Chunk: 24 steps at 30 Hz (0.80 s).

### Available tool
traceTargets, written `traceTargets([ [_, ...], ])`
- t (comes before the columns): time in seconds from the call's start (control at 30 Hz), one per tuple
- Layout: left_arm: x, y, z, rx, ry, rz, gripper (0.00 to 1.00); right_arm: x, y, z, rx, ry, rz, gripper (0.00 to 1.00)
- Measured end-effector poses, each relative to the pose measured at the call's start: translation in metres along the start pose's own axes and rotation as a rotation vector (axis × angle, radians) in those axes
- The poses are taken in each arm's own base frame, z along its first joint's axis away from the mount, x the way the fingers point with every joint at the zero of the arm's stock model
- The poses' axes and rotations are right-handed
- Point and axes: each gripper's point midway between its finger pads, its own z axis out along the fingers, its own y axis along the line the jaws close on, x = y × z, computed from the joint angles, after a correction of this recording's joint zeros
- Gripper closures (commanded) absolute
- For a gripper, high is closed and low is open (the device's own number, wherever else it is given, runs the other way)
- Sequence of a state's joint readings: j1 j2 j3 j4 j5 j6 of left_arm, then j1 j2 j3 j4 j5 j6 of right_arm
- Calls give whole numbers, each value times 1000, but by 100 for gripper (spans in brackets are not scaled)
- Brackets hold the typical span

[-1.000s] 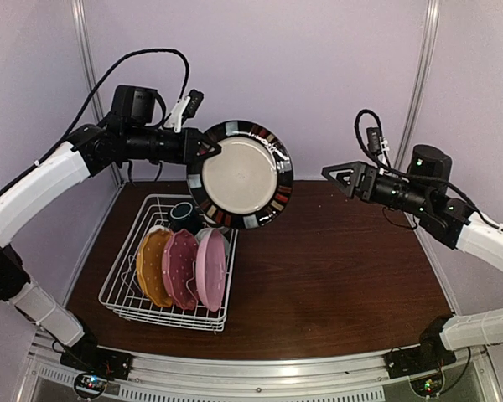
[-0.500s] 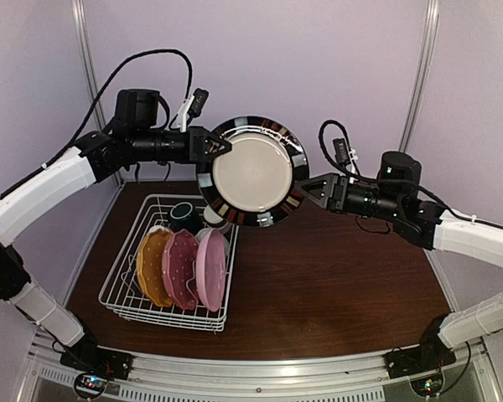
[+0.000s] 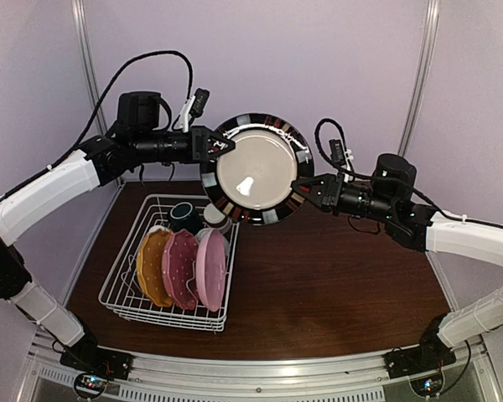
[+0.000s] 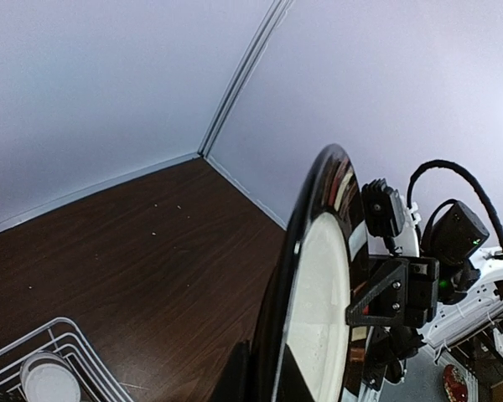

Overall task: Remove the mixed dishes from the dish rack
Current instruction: Pass from the left arm to the right, then place the plate in the corner of the board.

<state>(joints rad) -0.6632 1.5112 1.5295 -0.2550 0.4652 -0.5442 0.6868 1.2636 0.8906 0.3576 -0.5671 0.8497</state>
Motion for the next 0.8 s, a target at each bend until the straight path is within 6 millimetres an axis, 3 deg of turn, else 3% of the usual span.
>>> traceTargets([
  [0.07, -2, 0, 0, 2, -10, 12, 100, -2, 0, 0, -1, -11, 18, 100],
  [0.1, -3, 0, 0, 2, -12, 13, 94, -3, 1, 0, -3, -13, 20, 100],
  [0.33, -14, 0, 0, -10, -62, 17, 29, 8, -13, -2, 32, 6, 53, 100],
  [0.47, -21, 6, -1, -53, -91, 30, 3, 19, -36, -7, 103, 35, 98, 100],
  [0.63, -30, 18, -6, -139, -124, 46, 3, 10, -60, -25, 176, -2, 138, 100],
  [0.8, -40, 31, -19, -232, -144, 52, 3, -16, -91, -55, 251, -100, 179, 100],
])
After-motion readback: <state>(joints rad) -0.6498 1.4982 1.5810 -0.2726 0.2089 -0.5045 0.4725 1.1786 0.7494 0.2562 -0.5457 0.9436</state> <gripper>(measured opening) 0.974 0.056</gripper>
